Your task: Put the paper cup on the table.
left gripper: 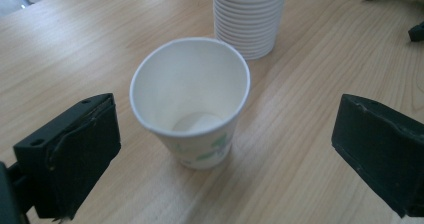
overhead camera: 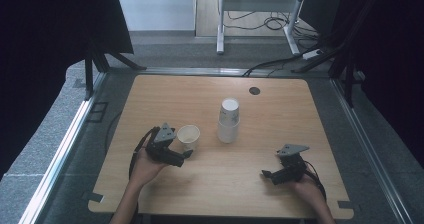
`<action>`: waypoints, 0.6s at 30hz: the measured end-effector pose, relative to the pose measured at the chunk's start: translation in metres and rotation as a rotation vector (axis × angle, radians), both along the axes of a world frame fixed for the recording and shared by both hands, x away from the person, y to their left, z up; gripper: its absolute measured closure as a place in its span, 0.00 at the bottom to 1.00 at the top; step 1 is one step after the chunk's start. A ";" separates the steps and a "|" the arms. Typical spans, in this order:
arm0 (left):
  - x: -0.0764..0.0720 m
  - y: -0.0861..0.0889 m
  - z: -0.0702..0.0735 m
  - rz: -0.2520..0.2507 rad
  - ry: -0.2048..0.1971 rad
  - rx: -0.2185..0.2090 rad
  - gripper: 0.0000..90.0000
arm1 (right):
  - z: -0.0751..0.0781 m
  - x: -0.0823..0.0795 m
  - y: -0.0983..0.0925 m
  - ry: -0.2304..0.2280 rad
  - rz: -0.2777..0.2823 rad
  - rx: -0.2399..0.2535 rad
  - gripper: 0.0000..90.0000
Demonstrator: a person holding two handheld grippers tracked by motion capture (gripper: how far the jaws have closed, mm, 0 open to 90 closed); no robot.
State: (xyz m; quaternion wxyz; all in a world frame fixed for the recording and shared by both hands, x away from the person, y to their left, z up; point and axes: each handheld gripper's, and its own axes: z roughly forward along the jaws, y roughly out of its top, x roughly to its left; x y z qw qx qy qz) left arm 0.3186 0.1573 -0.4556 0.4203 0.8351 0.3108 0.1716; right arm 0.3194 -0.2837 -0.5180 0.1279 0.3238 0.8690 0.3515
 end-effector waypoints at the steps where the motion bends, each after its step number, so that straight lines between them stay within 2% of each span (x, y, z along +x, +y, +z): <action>1: -0.002 0.002 -0.001 0.004 0.000 0.002 0.00 | 0.000 0.000 0.000 0.000 0.000 0.001 0.00; 9: -0.018 0.017 -0.017 0.039 0.026 -0.007 0.00 | 0.000 -0.001 0.000 -0.004 -0.003 0.000 0.00; 18: -0.029 0.024 -0.040 0.061 0.063 -0.024 0.00 | 0.000 -0.001 0.000 -0.001 -0.007 0.001 0.00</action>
